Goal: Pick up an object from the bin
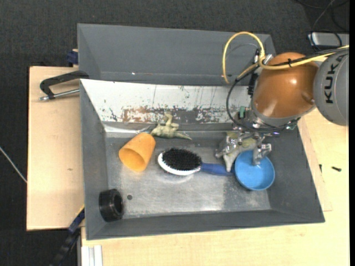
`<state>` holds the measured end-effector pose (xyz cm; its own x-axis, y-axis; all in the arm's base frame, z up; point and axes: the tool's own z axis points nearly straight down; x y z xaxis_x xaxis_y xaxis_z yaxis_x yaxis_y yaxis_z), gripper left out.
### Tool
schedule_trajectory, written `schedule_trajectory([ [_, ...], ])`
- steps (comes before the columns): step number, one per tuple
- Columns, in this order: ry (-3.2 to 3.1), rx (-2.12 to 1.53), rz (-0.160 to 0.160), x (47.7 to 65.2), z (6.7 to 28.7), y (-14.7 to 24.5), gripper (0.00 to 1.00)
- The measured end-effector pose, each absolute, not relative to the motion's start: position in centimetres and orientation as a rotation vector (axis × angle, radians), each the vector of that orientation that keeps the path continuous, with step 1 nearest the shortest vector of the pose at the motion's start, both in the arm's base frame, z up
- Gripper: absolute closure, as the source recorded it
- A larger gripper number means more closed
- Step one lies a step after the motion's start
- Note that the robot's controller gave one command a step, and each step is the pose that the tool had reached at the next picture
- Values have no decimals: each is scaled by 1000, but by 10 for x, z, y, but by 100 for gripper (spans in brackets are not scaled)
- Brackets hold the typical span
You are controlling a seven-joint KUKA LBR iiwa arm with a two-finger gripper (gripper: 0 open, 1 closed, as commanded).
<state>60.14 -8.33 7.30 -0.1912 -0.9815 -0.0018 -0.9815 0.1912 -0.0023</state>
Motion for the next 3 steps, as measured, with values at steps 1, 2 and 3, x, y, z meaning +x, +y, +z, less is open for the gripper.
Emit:
schedule_trajectory([
  [1,2424,-1990,0,603,74,-82,0],
  [2,2429,-1990,2,603,77,-82,100],
  [3,2429,-1982,-4,605,95,-81,100],
])
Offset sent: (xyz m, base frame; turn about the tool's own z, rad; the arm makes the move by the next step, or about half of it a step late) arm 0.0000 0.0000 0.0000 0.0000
